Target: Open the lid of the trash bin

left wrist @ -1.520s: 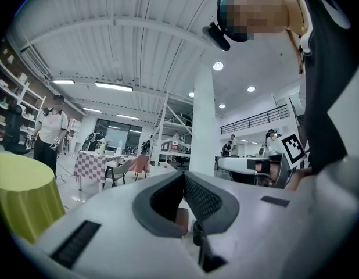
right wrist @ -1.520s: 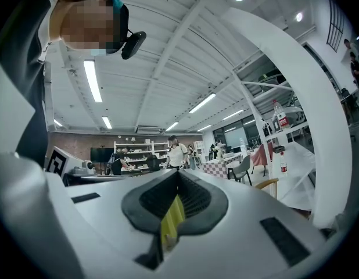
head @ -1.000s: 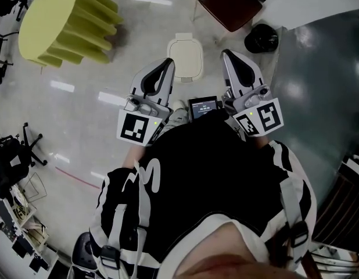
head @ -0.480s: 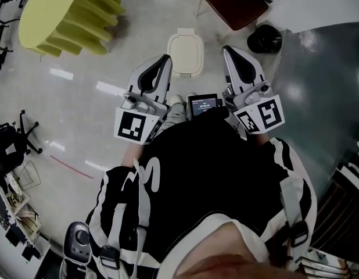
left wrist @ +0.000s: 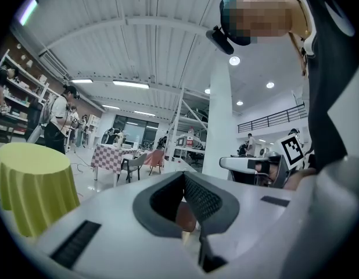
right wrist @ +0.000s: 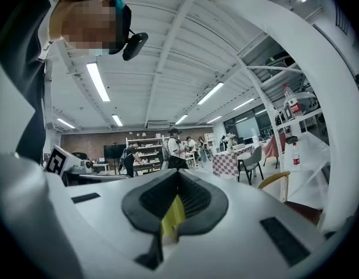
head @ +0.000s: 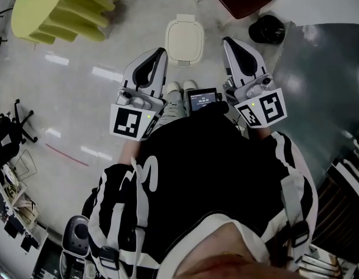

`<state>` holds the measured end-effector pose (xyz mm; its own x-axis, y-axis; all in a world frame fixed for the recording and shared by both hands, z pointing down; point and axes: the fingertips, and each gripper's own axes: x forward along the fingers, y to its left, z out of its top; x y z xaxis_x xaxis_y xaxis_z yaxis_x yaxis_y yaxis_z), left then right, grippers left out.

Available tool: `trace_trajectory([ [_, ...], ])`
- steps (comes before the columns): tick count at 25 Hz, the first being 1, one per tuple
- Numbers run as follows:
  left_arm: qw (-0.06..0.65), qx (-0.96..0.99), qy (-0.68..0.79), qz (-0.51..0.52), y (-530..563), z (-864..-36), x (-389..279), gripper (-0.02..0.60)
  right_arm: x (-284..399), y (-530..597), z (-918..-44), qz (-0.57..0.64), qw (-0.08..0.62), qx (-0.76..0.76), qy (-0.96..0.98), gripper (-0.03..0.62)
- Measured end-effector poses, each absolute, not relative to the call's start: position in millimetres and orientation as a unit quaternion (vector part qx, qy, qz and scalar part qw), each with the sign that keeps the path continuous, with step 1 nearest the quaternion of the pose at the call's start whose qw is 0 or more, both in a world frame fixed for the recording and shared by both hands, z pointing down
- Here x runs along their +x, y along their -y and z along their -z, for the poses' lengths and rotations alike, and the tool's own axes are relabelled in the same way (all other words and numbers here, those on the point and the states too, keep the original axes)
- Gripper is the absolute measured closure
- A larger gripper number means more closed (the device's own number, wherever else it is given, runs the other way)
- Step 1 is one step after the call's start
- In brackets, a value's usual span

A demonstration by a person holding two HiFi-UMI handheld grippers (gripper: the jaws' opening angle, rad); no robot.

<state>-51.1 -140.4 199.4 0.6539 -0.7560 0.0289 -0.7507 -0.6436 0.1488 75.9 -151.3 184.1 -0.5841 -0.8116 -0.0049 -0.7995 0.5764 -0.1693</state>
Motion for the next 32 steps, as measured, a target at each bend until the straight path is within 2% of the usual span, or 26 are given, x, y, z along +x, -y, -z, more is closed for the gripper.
trace_trajectory([
  [32,0.107,0.884,0.454,-0.01,167,-271,-78,0.574,50,179,-268,0.096,-0.012,-0.399,-0.912,0.585],
])
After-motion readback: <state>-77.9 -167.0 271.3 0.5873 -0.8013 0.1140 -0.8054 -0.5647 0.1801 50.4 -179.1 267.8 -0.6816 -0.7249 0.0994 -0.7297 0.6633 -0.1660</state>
